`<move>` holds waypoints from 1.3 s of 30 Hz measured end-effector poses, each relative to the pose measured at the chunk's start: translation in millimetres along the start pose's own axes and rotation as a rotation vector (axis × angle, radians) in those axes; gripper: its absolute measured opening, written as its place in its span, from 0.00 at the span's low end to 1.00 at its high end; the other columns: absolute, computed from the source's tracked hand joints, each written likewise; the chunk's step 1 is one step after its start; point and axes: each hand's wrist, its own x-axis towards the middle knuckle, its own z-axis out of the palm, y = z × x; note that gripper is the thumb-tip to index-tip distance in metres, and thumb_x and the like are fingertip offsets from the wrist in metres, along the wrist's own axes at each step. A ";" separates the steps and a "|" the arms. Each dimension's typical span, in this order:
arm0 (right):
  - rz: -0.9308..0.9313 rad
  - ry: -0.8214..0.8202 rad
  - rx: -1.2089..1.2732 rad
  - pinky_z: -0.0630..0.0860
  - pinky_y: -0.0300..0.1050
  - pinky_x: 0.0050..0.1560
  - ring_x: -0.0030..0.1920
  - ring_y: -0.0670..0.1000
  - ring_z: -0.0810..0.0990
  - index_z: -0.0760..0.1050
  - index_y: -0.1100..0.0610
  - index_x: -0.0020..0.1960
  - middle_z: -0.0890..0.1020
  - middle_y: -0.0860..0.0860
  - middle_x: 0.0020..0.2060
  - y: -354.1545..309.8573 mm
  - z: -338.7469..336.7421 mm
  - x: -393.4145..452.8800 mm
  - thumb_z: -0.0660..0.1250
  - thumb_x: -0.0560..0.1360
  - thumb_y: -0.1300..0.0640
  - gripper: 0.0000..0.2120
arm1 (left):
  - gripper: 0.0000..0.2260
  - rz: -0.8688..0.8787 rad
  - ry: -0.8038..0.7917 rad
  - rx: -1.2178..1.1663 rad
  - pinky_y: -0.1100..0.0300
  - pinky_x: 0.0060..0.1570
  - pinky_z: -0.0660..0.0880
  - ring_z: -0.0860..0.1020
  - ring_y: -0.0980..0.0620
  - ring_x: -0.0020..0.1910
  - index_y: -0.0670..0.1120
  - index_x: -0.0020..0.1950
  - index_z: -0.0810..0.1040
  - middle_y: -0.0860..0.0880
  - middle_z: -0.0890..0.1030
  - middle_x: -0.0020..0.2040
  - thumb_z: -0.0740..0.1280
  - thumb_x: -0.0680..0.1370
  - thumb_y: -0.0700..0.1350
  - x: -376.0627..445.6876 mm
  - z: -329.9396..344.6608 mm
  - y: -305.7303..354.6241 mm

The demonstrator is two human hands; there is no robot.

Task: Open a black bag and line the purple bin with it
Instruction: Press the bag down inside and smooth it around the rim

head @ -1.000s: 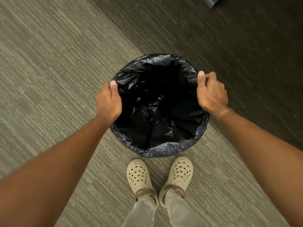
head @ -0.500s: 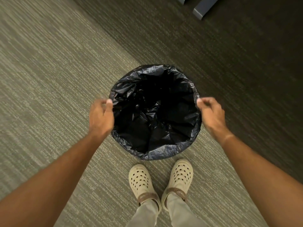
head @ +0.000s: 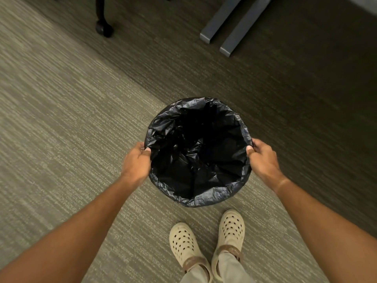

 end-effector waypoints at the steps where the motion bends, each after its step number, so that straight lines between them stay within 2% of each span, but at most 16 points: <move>1: 0.004 0.011 0.010 0.76 0.53 0.62 0.55 0.51 0.80 0.77 0.45 0.58 0.83 0.45 0.50 -2.7 -3.6 0.9 0.60 0.78 0.55 0.12 | 0.15 0.010 -0.004 0.007 0.55 0.58 0.67 0.74 0.49 0.57 0.46 0.69 0.70 0.49 0.76 0.57 0.55 0.84 0.42 0.3 -1.1 6.9; 7: 0.019 0.073 0.063 0.75 0.50 0.62 0.56 0.50 0.79 0.78 0.48 0.59 0.82 0.46 0.51 -22.4 -29.6 18.0 0.60 0.80 0.57 0.12 | 0.12 0.031 -0.073 -0.020 0.48 0.66 0.69 0.76 0.46 0.61 0.46 0.64 0.74 0.46 0.79 0.60 0.57 0.82 0.43 18.4 -2.5 55.8; 10: 0.026 0.098 0.048 0.74 0.46 0.60 0.55 0.51 0.79 0.78 0.48 0.59 0.82 0.47 0.51 -31.8 -42.8 35.0 0.59 0.80 0.57 0.12 | 0.08 0.041 -0.094 -0.033 0.46 0.65 0.71 0.78 0.45 0.58 0.50 0.56 0.76 0.46 0.81 0.56 0.59 0.80 0.43 35.8 3.8 83.4; 13: 0.060 0.137 0.047 0.73 0.44 0.59 0.55 0.52 0.78 0.78 0.49 0.57 0.81 0.48 0.50 -38.9 -51.3 62.9 0.60 0.80 0.56 0.11 | 0.12 0.057 -0.108 0.002 0.45 0.64 0.72 0.78 0.43 0.57 0.48 0.57 0.77 0.44 0.82 0.56 0.60 0.76 0.45 59.4 10.8 111.9; 14: 0.078 0.156 0.041 0.72 0.44 0.59 0.56 0.53 0.78 0.78 0.52 0.60 0.81 0.49 0.52 -42.2 -53.9 73.6 0.60 0.79 0.55 0.12 | 0.12 0.059 -0.109 0.015 0.47 0.63 0.72 0.78 0.43 0.57 0.48 0.56 0.77 0.44 0.82 0.55 0.60 0.75 0.46 67.3 13.2 121.9; 16: 0.124 0.180 0.038 0.72 0.47 0.63 0.61 0.57 0.76 0.75 0.53 0.66 0.80 0.53 0.60 -50.6 -59.8 93.4 0.60 0.79 0.52 0.17 | 0.12 0.055 -0.104 0.026 0.51 0.58 0.73 0.78 0.44 0.55 0.46 0.56 0.78 0.44 0.82 0.54 0.61 0.75 0.45 81.3 18.0 142.5; 18: 0.186 0.176 0.061 0.71 0.48 0.62 0.62 0.59 0.75 0.74 0.51 0.66 0.79 0.52 0.58 -63.5 -66.6 108.7 0.60 0.80 0.53 0.16 | 0.12 0.054 -0.112 0.023 0.50 0.59 0.73 0.78 0.44 0.55 0.47 0.55 0.77 0.44 0.82 0.55 0.61 0.74 0.46 92.8 21.6 162.7; 19: 0.213 0.169 0.067 0.72 0.49 0.60 0.61 0.59 0.76 0.75 0.52 0.64 0.78 0.51 0.54 -69.9 -69.6 115.9 0.59 0.80 0.54 0.14 | 0.13 0.055 -0.117 0.026 0.48 0.60 0.73 0.78 0.43 0.56 0.48 0.54 0.77 0.44 0.82 0.55 0.61 0.72 0.47 97.8 22.6 172.0; 22: 0.155 0.143 0.073 0.77 0.53 0.56 0.54 0.59 0.79 0.76 0.52 0.55 0.81 0.54 0.54 -88.2 -78.0 138.0 0.57 0.81 0.58 0.09 | 0.18 0.050 -0.133 0.019 0.44 0.63 0.73 0.78 0.42 0.57 0.48 0.54 0.77 0.43 0.82 0.55 0.60 0.67 0.48 117.7 25.6 194.7; 25: 0.115 0.175 0.091 0.75 0.50 0.53 0.52 0.58 0.79 0.78 0.56 0.56 0.80 0.53 0.51 -100.5 -89.9 157.7 0.57 0.80 0.59 0.12 | 0.21 0.052 -0.129 0.019 0.44 0.64 0.72 0.77 0.41 0.60 0.46 0.58 0.77 0.41 0.81 0.59 0.61 0.66 0.48 134.2 32.2 221.0; 28: 0.102 0.170 0.113 0.78 0.59 0.55 0.51 0.60 0.80 0.76 0.53 0.48 0.81 0.56 0.48 -106.3 -97.7 174.0 0.56 0.79 0.57 0.10 | 0.17 0.064 -0.111 0.026 0.46 0.64 0.72 0.76 0.41 0.61 0.45 0.62 0.77 0.42 0.79 0.61 0.63 0.74 0.44 150.6 40.2 243.4; 30: 0.118 0.184 0.142 0.79 0.63 0.54 0.50 0.60 0.81 0.75 0.51 0.45 0.82 0.55 0.47 -103.4 -100.8 188.9 0.56 0.77 0.55 0.09 | 0.20 0.078 -0.126 0.055 0.44 0.61 0.74 0.77 0.40 0.59 0.44 0.61 0.77 0.41 0.79 0.60 0.62 0.71 0.47 161.4 43.8 255.8; 32: 0.128 0.190 0.156 0.78 0.63 0.55 0.52 0.61 0.80 0.75 0.50 0.46 0.82 0.57 0.51 -103.4 -102.8 199.9 0.55 0.76 0.54 0.10 | 0.26 0.069 -0.139 0.072 0.42 0.60 0.76 0.78 0.39 0.57 0.42 0.61 0.78 0.40 0.80 0.59 0.61 0.65 0.50 177.7 48.1 264.7; 34: 0.137 0.208 0.169 0.77 0.62 0.57 0.55 0.61 0.80 0.77 0.53 0.52 0.81 0.58 0.54 -108.9 -104.5 206.9 0.55 0.77 0.56 0.12 | 0.28 0.067 -0.165 0.072 0.43 0.60 0.76 0.79 0.39 0.56 0.41 0.60 0.79 0.40 0.81 0.58 0.60 0.63 0.50 201.3 55.7 268.5; 37: 0.169 0.236 0.201 0.77 0.61 0.58 0.56 0.62 0.79 0.78 0.59 0.58 0.80 0.60 0.56 -113.0 -109.1 223.0 0.56 0.79 0.59 0.14 | 0.21 0.070 -0.230 0.084 0.46 0.60 0.76 0.79 0.40 0.56 0.45 0.55 0.77 0.41 0.81 0.58 0.60 0.66 0.50 202.8 65.4 292.9; 39: 0.175 0.231 0.197 0.77 0.61 0.58 0.56 0.62 0.79 0.77 0.59 0.59 0.80 0.60 0.56 -114.7 -111.4 233.8 0.56 0.79 0.59 0.14 | 0.13 0.087 -0.251 0.089 0.50 0.55 0.76 0.77 0.43 0.53 0.45 0.56 0.76 0.43 0.79 0.55 0.59 0.74 0.46 206.8 72.1 306.9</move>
